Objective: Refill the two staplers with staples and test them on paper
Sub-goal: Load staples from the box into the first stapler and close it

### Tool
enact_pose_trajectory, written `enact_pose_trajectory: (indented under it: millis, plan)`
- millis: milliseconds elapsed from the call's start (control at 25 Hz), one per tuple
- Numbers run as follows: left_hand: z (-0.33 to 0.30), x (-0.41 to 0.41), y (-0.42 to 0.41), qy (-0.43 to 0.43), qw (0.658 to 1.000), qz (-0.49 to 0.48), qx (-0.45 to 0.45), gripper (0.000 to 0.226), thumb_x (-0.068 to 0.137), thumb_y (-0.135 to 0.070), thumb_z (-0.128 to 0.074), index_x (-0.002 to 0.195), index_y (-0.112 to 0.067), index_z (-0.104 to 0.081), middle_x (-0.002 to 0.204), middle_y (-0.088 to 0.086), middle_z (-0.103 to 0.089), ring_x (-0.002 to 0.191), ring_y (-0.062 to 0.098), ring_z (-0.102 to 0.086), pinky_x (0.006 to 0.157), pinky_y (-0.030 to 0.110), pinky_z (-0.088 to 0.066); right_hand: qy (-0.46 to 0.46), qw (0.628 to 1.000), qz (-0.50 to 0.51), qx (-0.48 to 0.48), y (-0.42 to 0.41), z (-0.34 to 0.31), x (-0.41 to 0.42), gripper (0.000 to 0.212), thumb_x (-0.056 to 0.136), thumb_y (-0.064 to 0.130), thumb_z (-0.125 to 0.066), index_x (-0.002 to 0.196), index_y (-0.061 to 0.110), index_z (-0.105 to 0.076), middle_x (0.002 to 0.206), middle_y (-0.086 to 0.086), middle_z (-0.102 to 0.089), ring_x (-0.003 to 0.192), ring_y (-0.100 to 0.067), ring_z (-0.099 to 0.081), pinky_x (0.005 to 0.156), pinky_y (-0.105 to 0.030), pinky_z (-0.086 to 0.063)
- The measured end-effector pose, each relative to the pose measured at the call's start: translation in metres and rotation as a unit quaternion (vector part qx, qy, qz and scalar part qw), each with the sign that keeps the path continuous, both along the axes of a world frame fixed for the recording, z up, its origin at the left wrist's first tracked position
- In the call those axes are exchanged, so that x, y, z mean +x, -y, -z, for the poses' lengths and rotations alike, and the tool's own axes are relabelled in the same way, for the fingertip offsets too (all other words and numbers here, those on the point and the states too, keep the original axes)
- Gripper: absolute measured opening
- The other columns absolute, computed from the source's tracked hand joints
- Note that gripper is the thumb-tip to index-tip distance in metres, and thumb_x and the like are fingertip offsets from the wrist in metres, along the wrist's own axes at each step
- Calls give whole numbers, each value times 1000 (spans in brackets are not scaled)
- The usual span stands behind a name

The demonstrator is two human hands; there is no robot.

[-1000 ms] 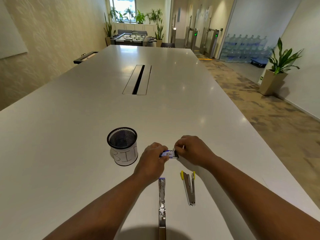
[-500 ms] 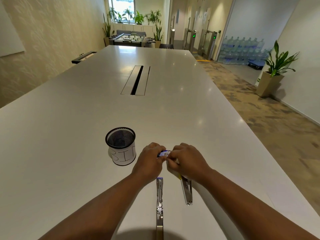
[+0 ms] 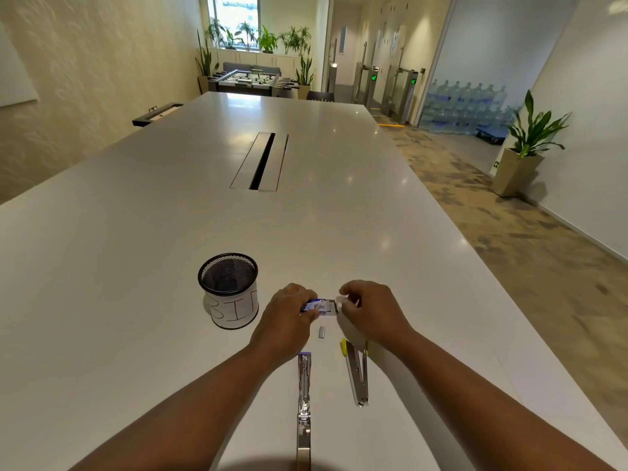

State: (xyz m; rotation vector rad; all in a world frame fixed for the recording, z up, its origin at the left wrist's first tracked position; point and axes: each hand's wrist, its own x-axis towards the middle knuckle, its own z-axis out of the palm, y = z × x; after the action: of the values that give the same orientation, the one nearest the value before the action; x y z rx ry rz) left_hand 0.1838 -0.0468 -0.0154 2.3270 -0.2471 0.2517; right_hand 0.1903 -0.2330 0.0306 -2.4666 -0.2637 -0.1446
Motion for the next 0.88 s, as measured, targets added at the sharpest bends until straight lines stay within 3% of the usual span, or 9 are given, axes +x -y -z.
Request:
enact_pose_trajectory:
  millis: [120,440,720,880]
  plan:
    - [2,1,0,2,1000,1,1,26,95,-21,-68,121,-17,-70,107,-5,-60,98,14,-57,84,26,-49,-83,995,49,40,1,7,7,14,89,15,-65,82,18,-77,82,3,-75,78,-15,-67,70,-29,-51]
    - [4,2,-1,5,1000,-1,3,24,95,-24,-68,119,-20,-69,103,-10,-57,95,11,-56,82,27,-51,-152,982,80,82,-15,4,14,22,87,21,-73,66,22,-71,76,3,-74,76,-17,-69,76,-42,-60]
    - [6,4,-1,10,1000,-7,16,29,97,-27,-66,125,-21,-69,114,-5,-63,104,10,-45,84,25,-40,-156,979,78,103,-23,1,9,19,84,22,-75,65,25,-73,79,0,-76,81,-22,-71,79,-49,-62]
    - [8,5,-1,12,1000,-8,21,31,97,-28,-67,127,-21,-68,115,-5,-63,104,10,-44,85,25,-42,-180,973,76,123,-23,-1,7,12,83,19,-75,72,23,-76,84,-3,-76,86,-25,-72,83,-50,-61]
